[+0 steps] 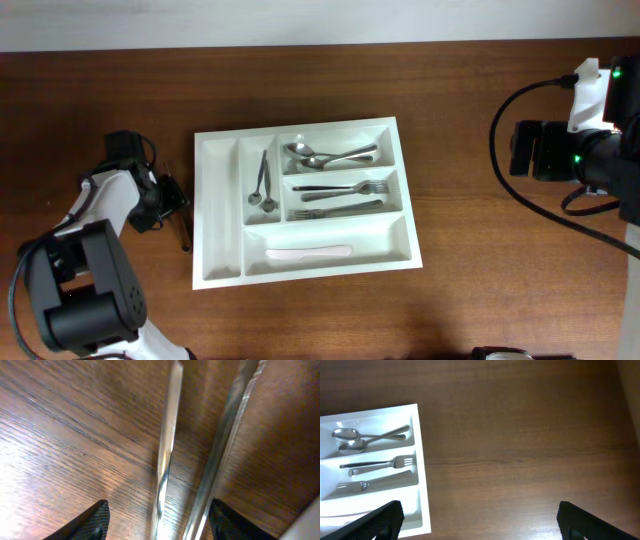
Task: Pack container
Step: 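Grasp the silver tongs with the left gripper and lift, then lower the tongs into the tray's narrow left compartment and release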
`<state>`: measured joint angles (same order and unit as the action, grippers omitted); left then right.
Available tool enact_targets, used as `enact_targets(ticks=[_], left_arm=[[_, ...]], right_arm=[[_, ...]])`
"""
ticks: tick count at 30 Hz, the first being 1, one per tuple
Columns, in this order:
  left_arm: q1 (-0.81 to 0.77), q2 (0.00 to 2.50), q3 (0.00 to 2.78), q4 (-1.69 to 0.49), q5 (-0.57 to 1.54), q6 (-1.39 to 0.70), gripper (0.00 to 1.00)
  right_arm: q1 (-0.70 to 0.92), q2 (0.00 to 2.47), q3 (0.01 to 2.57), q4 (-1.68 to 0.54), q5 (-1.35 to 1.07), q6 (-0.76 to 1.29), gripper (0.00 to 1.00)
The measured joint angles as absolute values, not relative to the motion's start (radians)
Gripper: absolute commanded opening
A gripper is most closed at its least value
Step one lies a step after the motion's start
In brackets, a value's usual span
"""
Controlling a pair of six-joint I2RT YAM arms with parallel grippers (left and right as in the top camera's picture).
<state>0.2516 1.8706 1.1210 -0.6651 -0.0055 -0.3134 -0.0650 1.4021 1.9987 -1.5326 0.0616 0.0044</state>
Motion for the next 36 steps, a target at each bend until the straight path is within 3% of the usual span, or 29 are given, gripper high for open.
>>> enact_targets(ticks=[11, 18, 28, 36], left_arm=[[0.250, 1.883, 1.131, -0.693, -0.049, -0.296, 0.02], [0.250, 1.908, 1.257, -0.919, -0.041, -0.272, 0.02], [0.233, 1.835, 1.647, -1.214, -0.028, -0.215, 0.02], [0.055, 1.732, 1.700, -1.244, 0.040, -0.098, 0.02]], right_arm=[[-0.065, 1.402, 1.999, -1.533, 0.062, 0.004, 0.99], [-0.065, 1.402, 1.999, -1.533, 0.062, 0.004, 0.99], [-0.065, 1.402, 1.999, -1.533, 0.062, 0.004, 0.99], [-0.065, 1.402, 1.999, -1.533, 0.062, 0.004, 0.99]])
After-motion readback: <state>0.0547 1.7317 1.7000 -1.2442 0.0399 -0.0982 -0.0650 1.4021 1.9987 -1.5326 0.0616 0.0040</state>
